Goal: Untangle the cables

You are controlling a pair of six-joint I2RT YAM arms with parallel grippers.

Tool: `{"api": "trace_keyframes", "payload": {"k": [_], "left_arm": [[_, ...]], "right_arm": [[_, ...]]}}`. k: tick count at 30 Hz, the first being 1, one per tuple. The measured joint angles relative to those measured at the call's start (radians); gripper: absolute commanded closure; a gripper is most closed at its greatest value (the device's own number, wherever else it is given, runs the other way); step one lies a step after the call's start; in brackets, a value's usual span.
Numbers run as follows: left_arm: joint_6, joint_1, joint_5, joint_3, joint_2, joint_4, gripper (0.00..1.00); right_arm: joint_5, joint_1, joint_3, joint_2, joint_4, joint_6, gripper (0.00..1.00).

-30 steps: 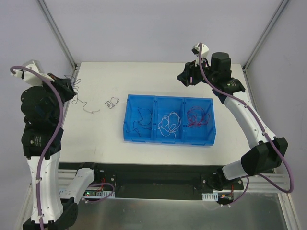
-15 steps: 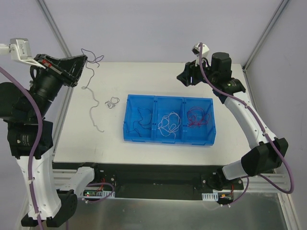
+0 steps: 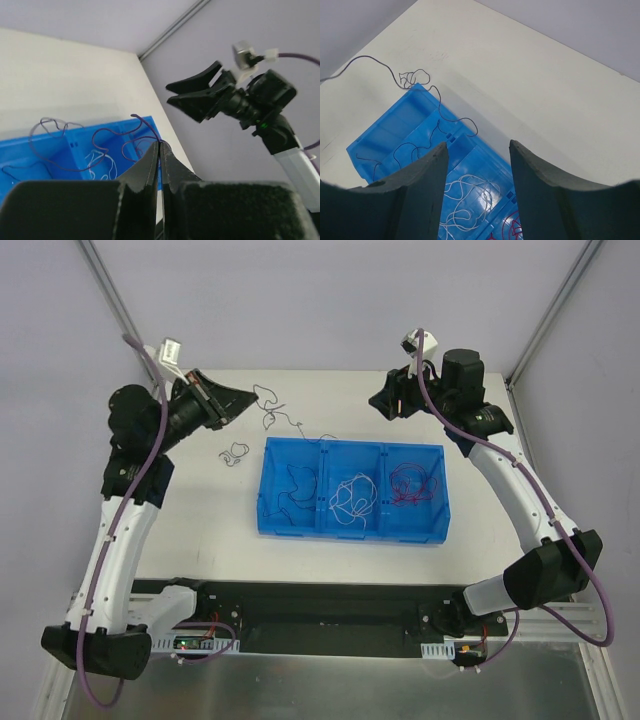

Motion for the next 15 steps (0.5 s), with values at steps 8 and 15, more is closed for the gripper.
{"api": "trace_keyframes", "payload": {"k": [8,15], "left_arm": [[-0.002,-0.045,-0.008,-0.131,0.043,0.000,1.00],[0.034,-0.045,-0.016,-0.023,0.027,-0.042,1.00]], "right_arm": [[-0.001,-0.006,0.000,0.000,0.000,0.000,0.45],[-0.008,-0.011,0.000,0.000,0.000,0.001,0.45]]}}
